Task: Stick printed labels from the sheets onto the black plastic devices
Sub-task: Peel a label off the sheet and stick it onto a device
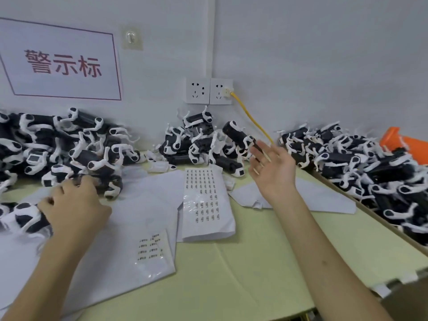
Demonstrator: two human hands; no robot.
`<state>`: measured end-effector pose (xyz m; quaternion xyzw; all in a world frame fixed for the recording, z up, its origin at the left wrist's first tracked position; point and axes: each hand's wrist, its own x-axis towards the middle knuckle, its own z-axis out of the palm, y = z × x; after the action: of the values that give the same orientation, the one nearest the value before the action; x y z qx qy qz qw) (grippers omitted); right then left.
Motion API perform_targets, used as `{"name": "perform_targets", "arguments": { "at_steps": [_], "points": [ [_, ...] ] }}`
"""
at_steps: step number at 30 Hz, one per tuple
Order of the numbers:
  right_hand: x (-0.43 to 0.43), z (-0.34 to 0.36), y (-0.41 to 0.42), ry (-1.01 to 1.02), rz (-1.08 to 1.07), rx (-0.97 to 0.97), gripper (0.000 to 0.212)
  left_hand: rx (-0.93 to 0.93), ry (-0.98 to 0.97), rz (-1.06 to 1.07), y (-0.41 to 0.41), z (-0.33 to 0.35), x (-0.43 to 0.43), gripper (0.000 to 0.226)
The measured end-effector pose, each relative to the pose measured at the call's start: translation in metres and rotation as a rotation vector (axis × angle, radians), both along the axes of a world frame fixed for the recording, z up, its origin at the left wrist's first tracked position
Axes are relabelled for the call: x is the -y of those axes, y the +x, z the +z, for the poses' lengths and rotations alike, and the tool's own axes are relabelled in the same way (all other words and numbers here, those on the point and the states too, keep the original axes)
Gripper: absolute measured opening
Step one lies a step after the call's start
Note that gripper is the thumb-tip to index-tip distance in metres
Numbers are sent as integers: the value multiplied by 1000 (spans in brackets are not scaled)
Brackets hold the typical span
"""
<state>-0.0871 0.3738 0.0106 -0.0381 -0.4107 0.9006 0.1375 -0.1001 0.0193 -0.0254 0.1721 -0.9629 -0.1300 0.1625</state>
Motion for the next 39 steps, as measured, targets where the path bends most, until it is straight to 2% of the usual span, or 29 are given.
{"name": "perform_targets", "arguments": {
  "at_steps": [3, 5, 7, 10, 12, 14, 16, 18, 21, 25, 27, 29, 30, 32, 34, 37, 39],
  "points": [
    [16, -2, -1, 114, 23, 38, 24, 13, -17, 14, -2, -2, 9, 54],
    [22, -5, -1, 171, 36, 47, 21, -60, 21, -28, -2, -2, 10, 53],
    [27, -6, -2, 232, 37, 63, 19, -204, 71, -102, -1, 2, 6, 49],
    [35, -9, -1, 319, 53, 68, 18, -528, 186, -334, 4, 10, -9, 43],
    [41, -9, 1, 260, 141, 22, 20, -688, 236, -477, 9, 15, -25, 49],
    [46, -8, 5, 135, 303, -48, 27, -794, 190, -557, 14, 14, -39, 55],
    [49, -8, 7, 108, 452, -120, 36, -871, 159, -591, 19, 9, -51, 59],
    [52, -9, 10, 167, 576, -169, 47, -929, 155, -616, 21, 6, -57, 67],
    [60, -11, 11, 366, 708, -186, 75, -1003, 43, -646, 25, 7, -60, 75],
    [73, -24, 15, 635, 766, -154, 96, -1014, -16, -692, 27, 10, -60, 89],
    [83, -30, 17, 653, 777, -157, 96, -988, -25, -784, 28, 9, -64, 77],
    [92, -35, 17, 650, 761, -183, 85, -886, -17, -917, 32, 9, -72, 64],
    [96, -38, 17, 652, 734, -202, 74, -804, -1, -985, 35, 8, -77, 65],
    [99, -40, 16, 661, 641, -222, 53, -648, 55, -1100, 38, 1, -86, 76],
    [97, -41, 14, 697, 549, -229, 42, -552, 125, -1168, 37, -5, -90, 92],
    [91, -41, 7, 626, 419, -222, 52, -618, 92, -1116, 35, -8, -88, 85],
    [86, -35, 4, 536, 361, -191, 59, -713, 32, -1022, 33, -6, -84, 61]
  ]
}}
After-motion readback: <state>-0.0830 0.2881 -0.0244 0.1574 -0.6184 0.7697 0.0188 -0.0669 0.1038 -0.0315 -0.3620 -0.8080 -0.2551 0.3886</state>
